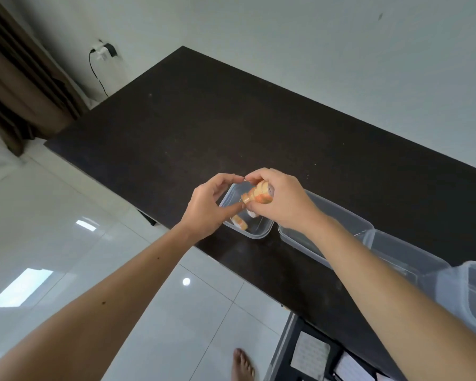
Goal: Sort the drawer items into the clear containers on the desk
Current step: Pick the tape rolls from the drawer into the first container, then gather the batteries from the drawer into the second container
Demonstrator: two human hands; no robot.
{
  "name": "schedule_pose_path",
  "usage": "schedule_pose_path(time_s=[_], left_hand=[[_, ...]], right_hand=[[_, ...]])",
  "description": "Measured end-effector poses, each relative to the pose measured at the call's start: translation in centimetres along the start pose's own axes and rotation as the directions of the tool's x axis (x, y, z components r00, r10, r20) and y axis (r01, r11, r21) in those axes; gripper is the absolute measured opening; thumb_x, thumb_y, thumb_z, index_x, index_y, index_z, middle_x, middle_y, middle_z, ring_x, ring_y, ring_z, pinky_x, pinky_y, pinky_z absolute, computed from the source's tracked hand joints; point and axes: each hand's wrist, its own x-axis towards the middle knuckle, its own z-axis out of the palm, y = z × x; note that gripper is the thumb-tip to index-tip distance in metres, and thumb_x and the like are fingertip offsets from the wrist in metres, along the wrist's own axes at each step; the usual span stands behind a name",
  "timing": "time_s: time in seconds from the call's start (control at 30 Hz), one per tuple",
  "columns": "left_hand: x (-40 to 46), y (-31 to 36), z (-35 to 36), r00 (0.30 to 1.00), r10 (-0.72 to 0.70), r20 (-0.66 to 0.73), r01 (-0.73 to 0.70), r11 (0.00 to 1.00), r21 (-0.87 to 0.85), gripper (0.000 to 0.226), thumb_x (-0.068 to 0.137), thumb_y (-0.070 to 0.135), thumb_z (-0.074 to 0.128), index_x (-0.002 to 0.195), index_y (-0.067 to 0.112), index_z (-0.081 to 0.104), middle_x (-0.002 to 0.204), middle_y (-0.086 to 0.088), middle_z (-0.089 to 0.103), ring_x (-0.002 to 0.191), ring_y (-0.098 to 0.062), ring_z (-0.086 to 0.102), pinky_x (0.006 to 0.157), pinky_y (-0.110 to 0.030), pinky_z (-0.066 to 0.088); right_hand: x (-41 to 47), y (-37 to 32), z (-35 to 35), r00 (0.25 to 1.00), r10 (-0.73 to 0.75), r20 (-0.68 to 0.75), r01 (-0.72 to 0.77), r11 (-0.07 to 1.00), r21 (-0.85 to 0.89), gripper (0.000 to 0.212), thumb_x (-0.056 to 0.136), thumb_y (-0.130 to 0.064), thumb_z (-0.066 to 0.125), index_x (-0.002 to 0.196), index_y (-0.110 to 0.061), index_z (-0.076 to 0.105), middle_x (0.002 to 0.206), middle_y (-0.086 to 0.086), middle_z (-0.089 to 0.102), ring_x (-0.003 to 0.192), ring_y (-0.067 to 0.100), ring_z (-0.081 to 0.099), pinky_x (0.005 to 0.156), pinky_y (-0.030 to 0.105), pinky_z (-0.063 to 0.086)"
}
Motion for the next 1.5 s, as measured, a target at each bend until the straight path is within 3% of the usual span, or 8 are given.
schedule_pose_path(time_s=[0.23, 0.37, 0.5, 0.63, 0.8, 0.93, 1.27, 1.5], left_hand=[[-0.8, -0.1, -0.7, 0.999, -0.028, 0.016, 0.028, 0.999, -0.014, 0.047, 0.084, 0.015, 0.088, 0.124, 0.023, 0.066, 0.127, 0.011, 0.070, 0.121, -0.007, 0.068, 0.104, -0.024, 0.056], [-1.7, 0.7, -1.4, 1.000, -0.026, -0.006, 0.026, 0.999, -0.028, 0.043, 0.084, 0.017, 0.088, 0.121, 0.024, 0.067, 0.124, 0.014, 0.071, 0.117, -0.001, 0.068, 0.104, -0.022, 0.055], [-3.4, 1.8, -2.1, 1.000, -0.005, -0.007, 0.005, 0.999, -0.042, 0.043, 0.083, 0.018, 0.089, 0.120, 0.023, 0.068, 0.121, 0.013, 0.073, 0.114, -0.003, 0.070, 0.102, -0.025, 0.057], [-6.1, 3.1, -2.0, 0.999, 0.030, 0.019, -0.028, 0.995, -0.091, 0.043, 0.084, 0.014, 0.089, 0.121, 0.018, 0.068, 0.122, 0.009, 0.074, 0.115, -0.009, 0.072, 0.106, -0.033, 0.057], [-11.0, 4.9, 0.3, 0.991, 0.054, 0.122, -0.030, 0.982, -0.186, 0.043, 0.083, 0.008, 0.089, 0.121, 0.016, 0.071, 0.121, 0.005, 0.076, 0.119, -0.011, 0.071, 0.112, -0.035, 0.053], [-15.8, 6.6, 4.1, 0.967, 0.097, 0.234, -0.053, 0.981, -0.186, 0.046, 0.083, 0.010, 0.089, 0.124, 0.014, 0.069, 0.120, 0.003, 0.076, 0.118, -0.010, 0.071, 0.110, -0.032, 0.054], [-24.3, 5.5, 15.7, 0.833, 0.053, 0.550, 0.001, 0.995, -0.098, 0.047, 0.081, 0.019, 0.091, 0.123, 0.025, 0.069, 0.113, 0.008, 0.074, 0.109, -0.008, 0.071, 0.102, -0.027, 0.057], [-27.6, 2.1, 23.4, 0.738, -0.025, 0.674, 0.000, 0.999, 0.037, 0.047, 0.083, 0.020, 0.089, 0.124, 0.031, 0.068, 0.112, 0.015, 0.071, 0.105, -0.006, 0.069, 0.097, -0.031, 0.060]], right_hand=[[-0.4, 0.0, 0.6, 1.000, 0.011, -0.018, -0.011, 1.000, 0.021, 0.052, 0.086, -0.029, 0.088, 0.132, -0.032, 0.064, 0.129, -0.009, 0.066, 0.114, 0.011, 0.066, 0.086, 0.018, 0.058], [-1.8, -0.6, 0.2, 0.998, 0.021, -0.058, -0.019, 0.999, 0.028, 0.048, 0.086, -0.028, 0.089, 0.128, -0.034, 0.066, 0.129, -0.010, 0.070, 0.116, 0.011, 0.068, 0.092, 0.030, 0.063], [-4.6, -1.5, -0.5, 0.994, 0.039, -0.107, -0.034, 0.998, 0.046, 0.047, 0.087, -0.029, 0.088, 0.128, -0.033, 0.067, 0.128, -0.012, 0.070, 0.115, 0.008, 0.069, 0.084, 0.015, 0.056], [-9.0, -2.5, -1.3, 0.985, 0.048, -0.164, -0.042, 0.998, 0.037, 0.048, 0.085, -0.026, 0.090, 0.127, -0.032, 0.068, 0.128, -0.011, 0.071, 0.112, 0.004, 0.069, 0.086, 0.012, 0.054], [-17.1, -2.6, -1.6, 0.971, 0.111, -0.214, -0.102, 0.993, 0.056, 0.044, 0.088, -0.023, 0.087, 0.127, -0.031, 0.068, 0.123, -0.015, 0.069, 0.104, -0.005, 0.068, 0.088, 0.005, 0.050], [-25.3, -1.4, -1.4, 0.961, 0.181, -0.211, -0.157, 0.980, 0.123, 0.046, 0.088, -0.019, 0.086, 0.130, -0.031, 0.069, 0.118, -0.013, 0.072, 0.105, 0.000, 0.071, 0.099, 0.019, 0.054], [-41.5, 6.6, 1.7, 0.886, 0.427, -0.181, -0.394, 0.899, 0.193, 0.040, 0.087, -0.019, 0.087, 0.123, -0.031, 0.072, 0.108, -0.013, 0.073, 0.094, 0.006, 0.072, 0.086, 0.024, 0.059], [-48.1, 13.7, 4.6, 0.840, 0.525, -0.139, -0.496, 0.845, 0.198, 0.033, 0.087, -0.019, 0.088, 0.115, -0.033, 0.077, 0.109, -0.016, 0.075, 0.093, 0.001, 0.071, 0.083, 0.016, 0.057]])
